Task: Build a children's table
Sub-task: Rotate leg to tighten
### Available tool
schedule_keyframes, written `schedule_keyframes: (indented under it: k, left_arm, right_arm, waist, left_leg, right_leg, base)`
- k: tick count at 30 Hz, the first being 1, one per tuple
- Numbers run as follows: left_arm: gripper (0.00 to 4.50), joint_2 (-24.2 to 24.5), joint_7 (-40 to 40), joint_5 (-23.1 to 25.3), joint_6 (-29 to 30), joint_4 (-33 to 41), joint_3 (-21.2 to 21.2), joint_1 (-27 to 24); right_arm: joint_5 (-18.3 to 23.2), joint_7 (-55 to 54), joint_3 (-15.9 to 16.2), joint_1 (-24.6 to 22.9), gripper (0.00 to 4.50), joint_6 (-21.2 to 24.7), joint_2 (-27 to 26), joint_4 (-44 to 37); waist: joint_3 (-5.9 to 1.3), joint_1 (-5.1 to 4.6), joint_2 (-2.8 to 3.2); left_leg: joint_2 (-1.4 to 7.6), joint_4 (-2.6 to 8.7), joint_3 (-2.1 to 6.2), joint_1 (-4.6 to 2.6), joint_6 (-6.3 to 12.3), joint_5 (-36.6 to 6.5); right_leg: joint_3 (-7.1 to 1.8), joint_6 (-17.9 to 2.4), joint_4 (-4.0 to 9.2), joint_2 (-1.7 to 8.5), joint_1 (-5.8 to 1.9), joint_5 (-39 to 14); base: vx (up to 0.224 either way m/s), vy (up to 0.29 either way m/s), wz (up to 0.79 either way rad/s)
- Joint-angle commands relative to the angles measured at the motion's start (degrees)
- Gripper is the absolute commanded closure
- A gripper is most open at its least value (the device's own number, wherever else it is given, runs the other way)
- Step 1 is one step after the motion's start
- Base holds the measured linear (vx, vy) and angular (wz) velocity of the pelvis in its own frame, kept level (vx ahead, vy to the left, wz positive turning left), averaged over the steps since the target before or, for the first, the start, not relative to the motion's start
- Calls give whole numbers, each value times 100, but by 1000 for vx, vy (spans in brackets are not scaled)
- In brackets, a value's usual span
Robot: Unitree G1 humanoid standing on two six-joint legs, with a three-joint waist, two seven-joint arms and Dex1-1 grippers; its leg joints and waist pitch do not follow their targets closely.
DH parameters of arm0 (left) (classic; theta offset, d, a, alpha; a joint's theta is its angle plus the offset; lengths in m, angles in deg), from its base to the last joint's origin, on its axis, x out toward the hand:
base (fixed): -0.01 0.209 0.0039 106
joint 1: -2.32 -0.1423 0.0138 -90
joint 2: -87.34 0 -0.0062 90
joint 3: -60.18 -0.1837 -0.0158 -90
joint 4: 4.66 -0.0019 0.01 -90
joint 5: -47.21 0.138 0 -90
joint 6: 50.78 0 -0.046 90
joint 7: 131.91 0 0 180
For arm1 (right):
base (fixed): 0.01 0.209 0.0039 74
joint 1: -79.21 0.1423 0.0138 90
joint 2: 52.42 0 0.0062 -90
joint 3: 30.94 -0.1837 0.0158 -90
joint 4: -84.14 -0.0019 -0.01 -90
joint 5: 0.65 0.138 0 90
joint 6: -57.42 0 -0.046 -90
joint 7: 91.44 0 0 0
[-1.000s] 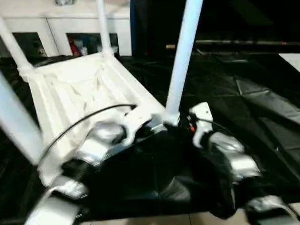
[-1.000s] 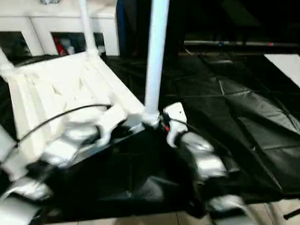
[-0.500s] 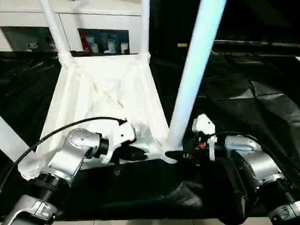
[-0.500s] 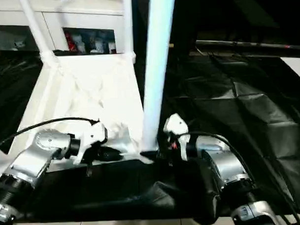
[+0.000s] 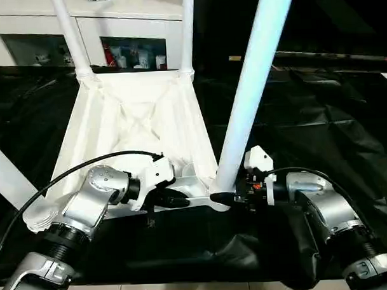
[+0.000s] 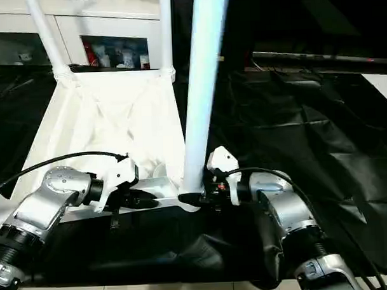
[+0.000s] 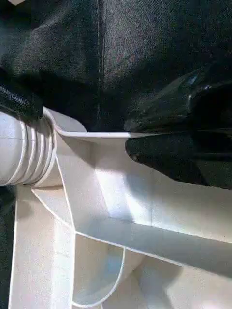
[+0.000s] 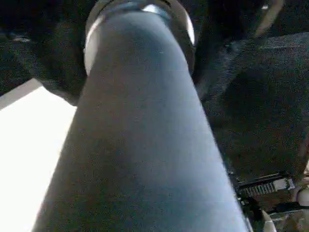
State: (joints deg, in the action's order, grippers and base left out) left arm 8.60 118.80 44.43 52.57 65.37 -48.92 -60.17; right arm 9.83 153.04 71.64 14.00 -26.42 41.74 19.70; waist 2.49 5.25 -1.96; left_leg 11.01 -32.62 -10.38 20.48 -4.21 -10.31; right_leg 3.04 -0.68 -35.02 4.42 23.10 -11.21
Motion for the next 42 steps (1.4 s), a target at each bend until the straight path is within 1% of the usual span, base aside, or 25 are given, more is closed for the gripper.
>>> schedule_keyframes:
  k: [1, 5, 8, 11, 12, 13, 15, 17, 18, 19, 22, 24, 26, 27, 29, 30, 32, 34, 35, 36, 37, 38, 39, 41, 42]
  left_arm:
    - [450, -46, 209, -129, 54, 70, -142, -102]
    - [450, -56, 181, -116, 80, 77, -134, -122]
    - [450, -183, -131, -8, 79, -71, -84, -74]
    - [450, -453, -771, 181, 100, -411, 15, 83]
    - [450, -562, -998, 236, 122, -540, 50, 149]
    - [450, -698, -1271, 305, 143, -700, 82, 232]
    - [450, -1034, -1977, 505, 289, -1091, 118, 463]
    - [450, -1234, -2354, 590, 400, -1284, 143, 591]
    - [450, -1376, -2584, 612, 492, -1387, 178, 666]
    - [450, -1493, -2761, 617, 592, -1461, 209, 729]
    - [450, -1865, -3396, 761, 667, -1811, 241, 962]
    - [450, -1985, -3649, 866, 593, -2009, 232, 1068]
    - [450, -2008, -3639, 927, 526, -2135, 188, 1124]
    - [450, -2004, -3642, 941, 464, -2157, 183, 1130]
    - [450, -1946, -3547, 947, 344, -2150, 156, 1113]
    - [450, -1876, -3390, 903, 258, -2082, 157, 1069]
    - [450, -1795, -3209, 865, 182, -1993, 145, 1020]
    - [450, -1703, -2956, 810, 21, -1891, 139, 964]
    - [450, -1625, -2751, 740, -74, -1830, 185, 922]
    - [450, -1625, -2751, 740, -74, -1830, 185, 922]
    - [450, -1571, -2617, 706, -149, -1794, 189, 893]
    - [450, -1500, -2433, 659, -213, -1753, 188, 857]
    - [450, -1416, -2206, 598, -295, -1691, 179, 806]
    - [450, -1247, -1699, 411, -435, -1499, 157, 674]
    - [450, -1158, -1447, 327, -436, -1367, 124, 603]
  right_arm:
    - [8, 20, 0, -13, 167, 42, 23, 33]
    - [-12, 22, 2, -104, 179, 14, 15, 51]
    - [58, -242, -151, -121, 182, 58, -150, 197]
    - [1, -847, -323, -109, 183, -42, -396, 457]
    - [-49, -1152, -388, -105, 183, -88, -494, 561]
    - [-127, -1583, -467, -89, 183, -102, -619, 711]
    - [-208, -2461, -644, -66, 183, -62, -936, 955]
    - [-222, -2851, -731, -67, 184, -42, -1129, 1007]
    - [-269, -3081, -767, -75, 184, -99, -1254, 1010]
    - [-286, -3225, -784, -67, 184, -75, -1357, 1017]
    - [-430, -3886, -795, 51, 184, -82, -1754, 1158]
    - [-530, -4184, -768, 127, 184, -132, -1911, 1254]
    - [-582, -4277, -740, 181, 184, -161, -1982, 1325]
    - [-577, -4241, -732, 209, 184, -217, -2003, 1355]
    - [-574, -4085, -717, 244, 184, -355, -1977, 1367]
    - [-475, -3835, -757, 246, 149, -427, -1910, 1289]
    - [-334, -3569, -826, 250, 114, -421, -1826, 1181]
    - [-246, -3253, -843, 265, 107, -369, -1674, 1054]
    - [-308, -3016, -775, 309, 107, -367, -1452, 984]
    - [-308, -3016, -775, 309, 77, -367, -1452, 984]
    - [-302, -2853, -743, 319, 70, -324, -1342, 932]
    - [-259, -2612, -700, 319, 70, -246, -1204, 852]
    - [-205, -2318, -647, 300, 59, -190, -1049, 748]
    - [-73, -1697, -535, 232, 46, -37, -741, 520]
    - [-24, -1445, -486, 193, 46, 32, -618, 416]
  waist:
    - [-327, 10, -20]
    - [-330, 9, -18]
    - [-328, 3, -25]
    - [-279, -18, -26]
    - [-267, -25, -33]
    - [-262, -19, -24]
    - [-250, -49, -24]
    - [-258, -39, -30]
    - [-259, -31, -32]
    - [-268, -19, -17]
    - [-274, -29, -14]
    - [-278, -37, -17]
    - [-282, -24, -11]
    - [-289, -22, -15]
    - [-288, -23, -12]
    - [-291, -17, -16]
    - [-292, -15, -32]
    - [-293, -9, -30]
    - [-290, -14, -47]
    - [-291, -20, -48]
    - [-295, -20, -44]
    - [-300, -19, -50]
    - [-302, -9, -59]
    - [-308, 4, -50]
    - [-319, 4, -38]
  left_leg:
    - [205, 317, 34, -29, 320, -840]
    - [205, 313, 37, -27, 329, -817]
    - [202, 313, 34, -21, 330, -830]
    - [196, 348, 42, -37, 194, -1158]
    - [186, 359, 47, -65, 99, -1377]
    - [193, 368, 56, -81, 50, -1455]
    - [175, 382, 66, -88, -57, -1663]
    - [176, 376, 79, -115, -80, -1730]
    - [172, 376, 77, -102, -58, -1730]
    - [177, 378, 87, -113, -41, -1732]
    - [176, 394, 89, -97, -36, -1733]
    - [167, 396, 93, -96, -47, -1758]
    - [162, 393, 86, -101, -12, -1778]
    - [163, 396, 94, -78, 12, -1752]
    - [169, 404, 96, -62, 37, -1741]
    - [169, 400, 93, -53, 61, -1713]
    - [170, 398, 88, -47, 116, -1690]
    - [169, 394, 89, -16, 178, -1622]
    - [172, 400, 87, -7, 187, -1562]
    - [168, 395, 87, 10, 193, -1499]
    - [170, 388, 77, -2, 195, -1456]
    - [166, 386, 83, 6, 205, -1408]
    - [168, 386, 84, 29, 245, -1317]
    - [187, 369, 73, 17, 313, -1242]
    - [193, 359, 69, 21, 327, -1138]
  right_leg:
    - [-242, -1284, 351, 345, -308, -575]
    - [-241, -1297, 343, 346, -314, -529]
    - [-242, -1303, 346, 350, -314, -546]
    - [-238, -1179, 430, 355, -289, -1185]
    - [-237, -1047, 481, 365, -276, -1685]
    - [-240, -983, 503, 377, -263, -1909]
    - [-241, -735, 576, 371, -221, -2521]
    - [-243, -631, 600, 382, -198, -2734]
    - [-240, -571, 614, 376, -201, -2789]
    - [-239, -547, 620, 379, -188, -2772]
    - [-235, -560, 615, 363, -186, -2627]
    - [-237, -605, 605, 357, -185, -2467]
    - [-250, -594, 613, 360, -172, -2429]
    - [-254, -609, 600, 369, -200, -2339]
    - [-253, -612, 592, 370, -208, -2275]
    - [-255, -622, 584, 375, -216, -2214]
    - [-255, -626, 579, 372, -227, -2203]
    - [-256, -623, 582, 381, -248, -2184]
    - [-250, -610, 580, 378, -246, -2190]
    - [-242, -601, 575, 372, -263, -2208]
    - [-247, -598, 581, 375, -240, -2216]
    - [-244, -600, 579, 380, -257, -2210]
    - [-238, -603, 562, 367, -278, -2106]
    - [-249, -658, 548, 373, -270, -1938]
    - [-248, -750, 515, 369, -277, -1684]
  base:
    - [0, 0, 0]
    - [0, 0, 0]
    - [0, 0, 0]
    - [0, 0, 0]
    - [0, 0, 0]
    - [0, 0, 0]
    - [0, 0, 0]
    - [0, 0, 0]
    - [0, 0, 0]
    - [0, 0, 0]
    - [0, 0, 0]
    - [0, 0, 0]
    - [0, 0, 0]
    - [0, 0, 0]
    - [0, 0, 0]
    - [0, 0, 0]
    - [0, 0, 0]
    - [0, 0, 0]
    - [0, 0, 0]
    - [0, 0, 0]
    - [0, 0, 0]
    - [0, 0, 0]
    - [0, 0, 0]
    - [0, 0, 0]
    - [0, 0, 0]
